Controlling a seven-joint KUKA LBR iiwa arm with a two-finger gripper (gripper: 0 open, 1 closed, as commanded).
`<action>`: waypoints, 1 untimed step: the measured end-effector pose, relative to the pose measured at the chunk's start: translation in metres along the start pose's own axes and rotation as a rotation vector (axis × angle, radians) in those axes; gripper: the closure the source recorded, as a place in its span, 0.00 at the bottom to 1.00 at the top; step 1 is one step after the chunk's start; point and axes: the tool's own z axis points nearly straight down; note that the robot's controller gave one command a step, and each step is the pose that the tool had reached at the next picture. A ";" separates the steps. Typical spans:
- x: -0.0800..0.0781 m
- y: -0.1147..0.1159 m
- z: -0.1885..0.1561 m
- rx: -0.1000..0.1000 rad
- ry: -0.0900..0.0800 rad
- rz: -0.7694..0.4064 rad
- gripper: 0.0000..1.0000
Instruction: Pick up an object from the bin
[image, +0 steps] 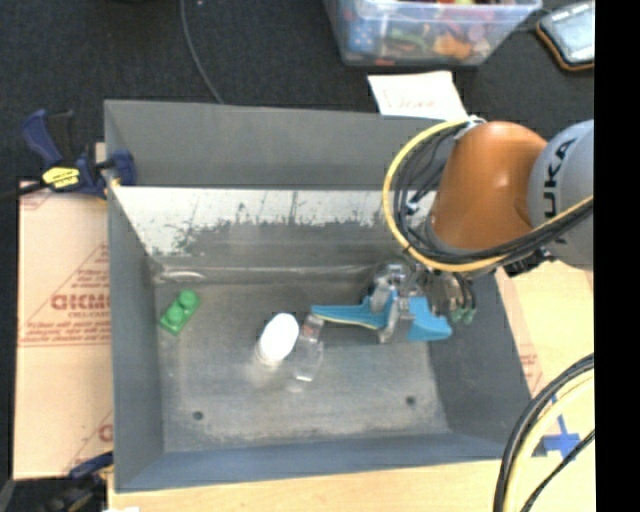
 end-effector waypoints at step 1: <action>0.022 -0.018 0.064 -0.001 0.006 0.021 1.00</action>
Offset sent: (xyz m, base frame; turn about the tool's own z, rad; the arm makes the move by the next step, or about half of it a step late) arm -0.0269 -0.0089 -0.0838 0.1191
